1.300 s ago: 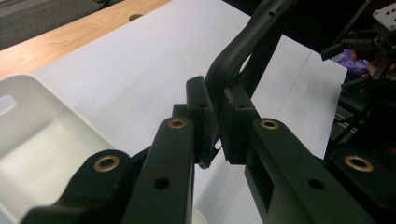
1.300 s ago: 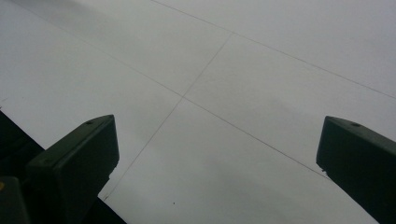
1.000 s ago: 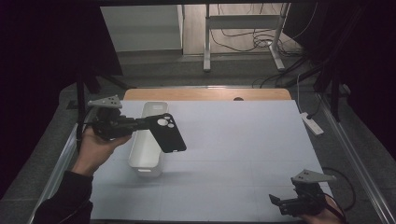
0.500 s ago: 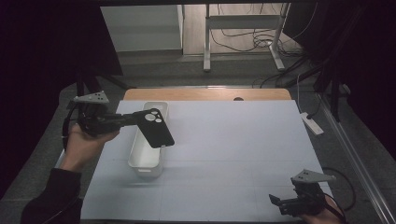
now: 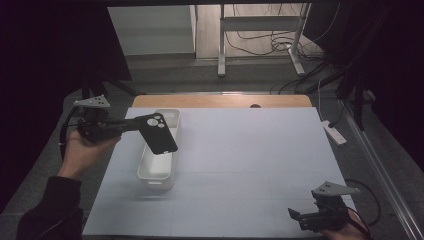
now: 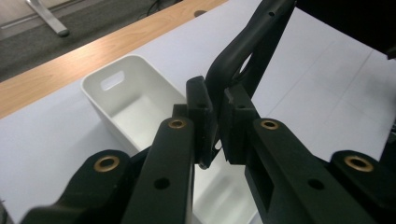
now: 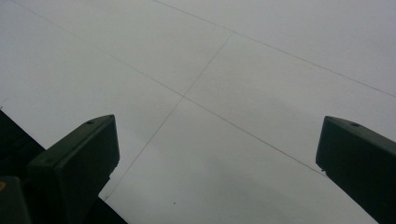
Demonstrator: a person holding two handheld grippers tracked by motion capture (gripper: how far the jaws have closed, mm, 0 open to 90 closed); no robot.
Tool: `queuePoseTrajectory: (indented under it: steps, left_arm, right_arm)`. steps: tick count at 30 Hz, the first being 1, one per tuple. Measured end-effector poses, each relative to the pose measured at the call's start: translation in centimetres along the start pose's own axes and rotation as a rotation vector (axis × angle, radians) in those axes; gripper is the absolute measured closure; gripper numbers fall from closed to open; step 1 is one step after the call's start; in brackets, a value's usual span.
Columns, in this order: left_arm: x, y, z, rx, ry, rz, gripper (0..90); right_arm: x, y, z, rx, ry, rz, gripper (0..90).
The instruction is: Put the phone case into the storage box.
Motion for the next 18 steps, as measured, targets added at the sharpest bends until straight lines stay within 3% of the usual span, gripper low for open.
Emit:
queuePoseTrajectory:
  steps: [18]
  left_arm:
    - [-0.1, -2.7, 1.1, 0.054, -0.014, -0.014, 83.3]
  right_arm:
    - [0.0, 0.0, 0.0, 0.004, 0.002, -0.006, 0.0]
Point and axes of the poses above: each handheld gripper's, and its own axes: z roughly forward along the jaws, x roughly out of its top, y roughly to its right, the point moved 6 cm from there along z, roughly forward along the jaws, and after that the axes turned 2 degrees about -z, right-handed, at the moved point
